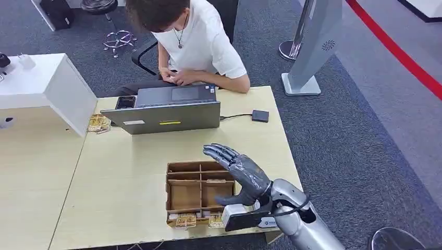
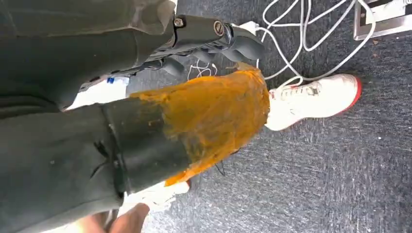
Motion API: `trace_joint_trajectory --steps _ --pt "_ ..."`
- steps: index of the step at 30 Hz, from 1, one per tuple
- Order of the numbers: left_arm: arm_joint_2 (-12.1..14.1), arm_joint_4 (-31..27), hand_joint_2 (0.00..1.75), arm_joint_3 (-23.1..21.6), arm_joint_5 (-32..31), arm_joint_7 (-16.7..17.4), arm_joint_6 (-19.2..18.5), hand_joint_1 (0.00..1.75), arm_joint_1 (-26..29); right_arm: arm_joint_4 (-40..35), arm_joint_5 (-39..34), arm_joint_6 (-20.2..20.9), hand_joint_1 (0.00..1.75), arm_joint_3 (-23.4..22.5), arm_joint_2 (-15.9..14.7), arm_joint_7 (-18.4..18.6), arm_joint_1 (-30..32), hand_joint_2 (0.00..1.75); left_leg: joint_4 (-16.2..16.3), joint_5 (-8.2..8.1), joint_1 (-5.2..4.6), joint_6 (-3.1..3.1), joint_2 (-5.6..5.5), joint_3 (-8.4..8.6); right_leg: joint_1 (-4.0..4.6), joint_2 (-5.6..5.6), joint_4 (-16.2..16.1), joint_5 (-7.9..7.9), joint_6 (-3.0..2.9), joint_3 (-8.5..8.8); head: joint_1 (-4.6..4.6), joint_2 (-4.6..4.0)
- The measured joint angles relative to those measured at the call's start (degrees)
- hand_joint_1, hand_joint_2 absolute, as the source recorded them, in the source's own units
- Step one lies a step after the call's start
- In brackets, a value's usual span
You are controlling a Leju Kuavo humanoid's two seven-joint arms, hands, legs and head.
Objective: Pass the card to the sensor for recognition and then transmit it.
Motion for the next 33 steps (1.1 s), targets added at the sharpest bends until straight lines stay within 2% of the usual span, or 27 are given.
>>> trace_joint_trajectory --steps 8,11,17,33 --pt "0.02 0.00 0.00 -0.96 0.00 -0.18 -0.22 0.00 -0.01 1.36 2.76 -3.17 0.00 1.05 -0.74 1.68 0.19 1.75 0.00 0.00 0.00 0.00 0.00 0.00 0.00 0.00 0.00 0.00 0.00 0.00 0.00 0.00" --pt "0.09 0.00 0.00 -1.40 0.00 -0.33 -0.22 0.00 -0.01 2.03 5.44 -6.12 0.00 1.49 -0.96 3.10 0.18 1.75 0.00 0.00 0.00 0.00 0.00 0.00 0.00 0.00 0.00 0.00 0.00 0.00 0.00 0.00" --pt "0.28 0.02 0.00 -2.16 0.00 -0.50 -0.24 0.00 -0.01 3.39 8.06 -9.46 0.00 2.36 -1.40 4.44 0.14 1.75 0.00 0.00 0.00 0.00 0.00 0.00 0.00 0.00 0.00 0.00 0.00 0.00 0.00 0.00" --pt "0.48 0.02 0.00 -5.16 0.00 -1.38 -0.59 0.00 -0.04 4.48 9.05 -10.45 0.03 3.95 -2.36 5.01 -0.37 1.75 0.00 0.00 0.00 0.00 0.00 0.00 0.00 0.00 0.00 0.00 0.00 0.00 -0.02 0.00"
